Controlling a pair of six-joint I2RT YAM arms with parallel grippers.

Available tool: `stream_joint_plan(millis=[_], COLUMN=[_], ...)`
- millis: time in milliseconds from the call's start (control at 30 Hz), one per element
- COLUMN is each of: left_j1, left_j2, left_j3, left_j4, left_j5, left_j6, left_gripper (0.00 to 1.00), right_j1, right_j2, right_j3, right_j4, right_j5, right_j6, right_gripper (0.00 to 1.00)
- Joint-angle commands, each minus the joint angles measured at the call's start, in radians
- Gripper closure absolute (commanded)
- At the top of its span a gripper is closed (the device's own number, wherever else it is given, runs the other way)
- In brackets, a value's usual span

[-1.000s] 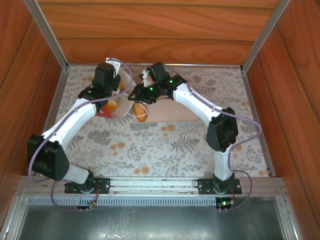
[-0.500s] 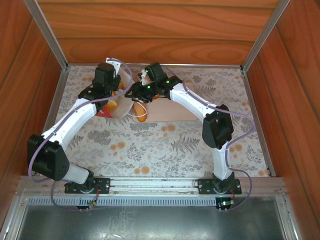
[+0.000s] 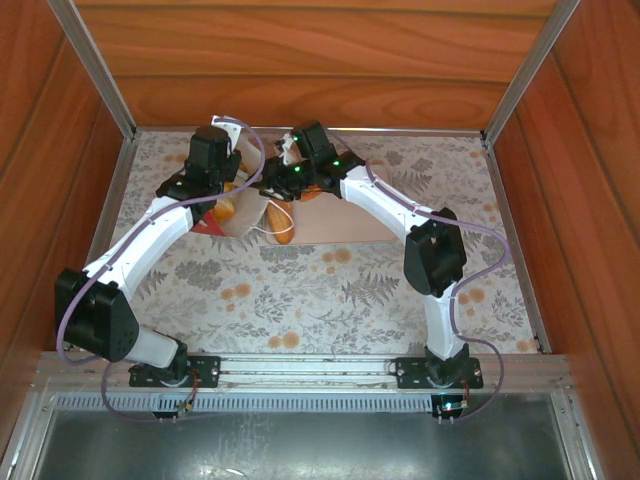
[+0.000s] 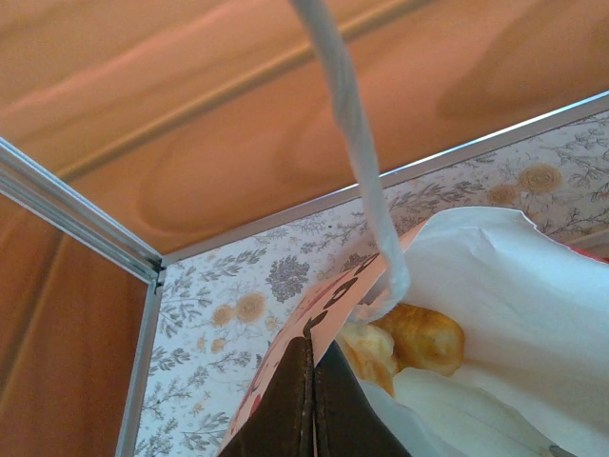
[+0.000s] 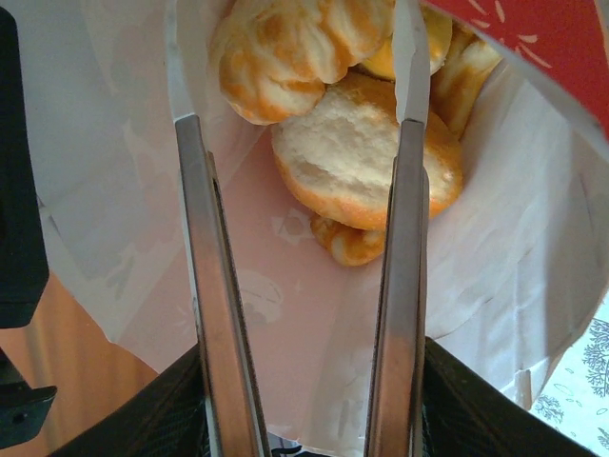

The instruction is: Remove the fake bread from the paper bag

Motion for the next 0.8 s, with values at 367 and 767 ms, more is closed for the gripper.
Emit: stream_joint_plan(millis=[367,767], left_j1=[-0.008,-0.008], left_j2=[-0.007,-0.007], left_j3=[0.012,0.012], left_j4=[0.018,0.018], left_j5=[0.013,0.007], left_j6=[-0.001,0.007], left_gripper=[1.00,1.00], right_j1=[-0.006,-0.008], right_j2=[0.013,-0.039], right_j3=[0.012,-0.026], right_j4=[-0.029,-0.055], right_j5=[-0.015,0.037], right_j6=[-0.004,-0.019], right_gripper=[0.47,0.48])
